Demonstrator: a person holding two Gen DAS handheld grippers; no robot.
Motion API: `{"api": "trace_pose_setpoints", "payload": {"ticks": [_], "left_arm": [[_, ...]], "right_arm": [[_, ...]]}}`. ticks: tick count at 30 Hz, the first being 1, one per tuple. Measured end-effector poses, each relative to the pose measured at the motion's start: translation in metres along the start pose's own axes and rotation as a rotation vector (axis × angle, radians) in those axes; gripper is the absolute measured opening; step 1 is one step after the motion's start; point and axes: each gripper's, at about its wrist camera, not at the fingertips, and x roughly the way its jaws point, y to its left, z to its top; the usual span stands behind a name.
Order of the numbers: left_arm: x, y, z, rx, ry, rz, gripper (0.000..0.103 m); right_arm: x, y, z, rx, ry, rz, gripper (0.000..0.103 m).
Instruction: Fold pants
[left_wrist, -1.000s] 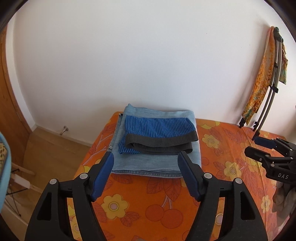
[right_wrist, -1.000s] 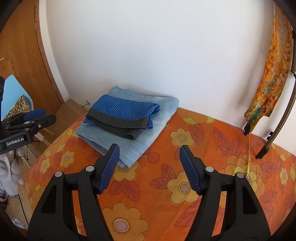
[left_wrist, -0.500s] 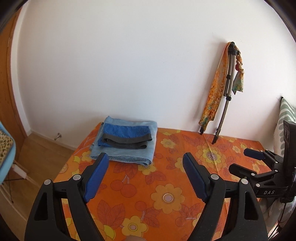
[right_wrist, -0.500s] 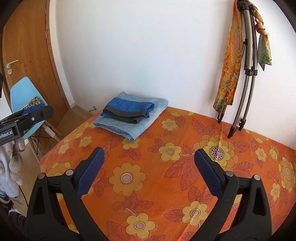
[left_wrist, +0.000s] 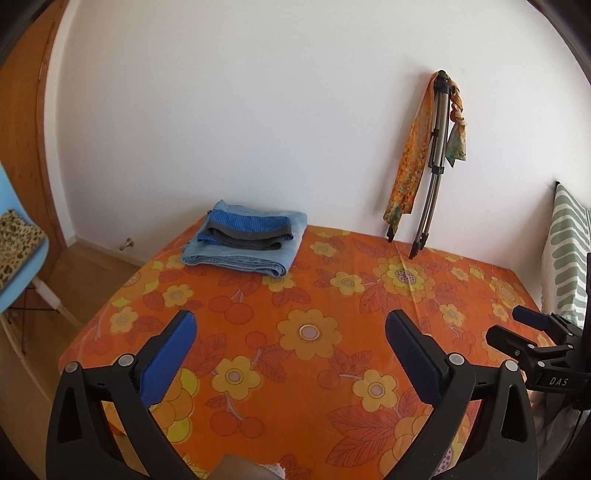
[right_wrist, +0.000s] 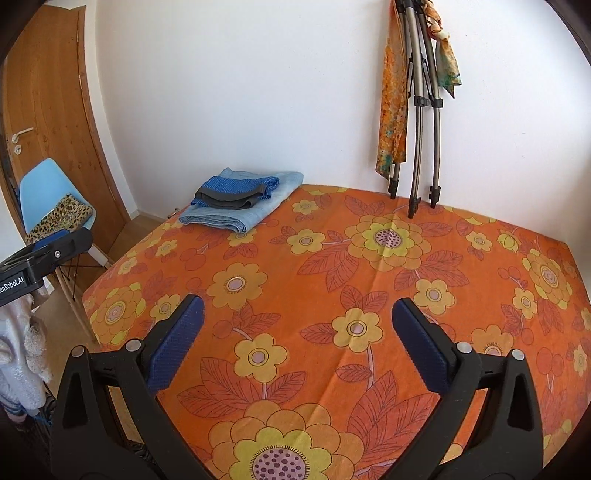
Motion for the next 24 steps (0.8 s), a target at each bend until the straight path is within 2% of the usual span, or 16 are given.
{"api": "trace_pose_setpoints", "payload": {"ticks": [4, 8, 16, 24], "left_arm": [[0.007, -0.005, -0.016, 0.036, 0.032, 0.012, 0.102], [0.006, -0.010, -0.024, 0.084, 0.031, 0.027, 0.102], [0.003, -0.013, -0.018, 0.067, 0.015, 0.013, 0.102], [0.006, -0.015, -0.020, 0.068, 0.028, 0.008, 0.102]], "right_arm": [[-0.002, -0.003, -0.012, 0.002, 0.000, -0.005, 0.103], [0.001, 0.003, -0.022, -0.021, 0.038, 0.014, 0.103], [0.000, 0.021, -0.030, -0.077, 0.028, 0.018, 0.103], [0.007, 0.027, -0.038, -0.102, 0.056, 0.017, 0.103]]}}
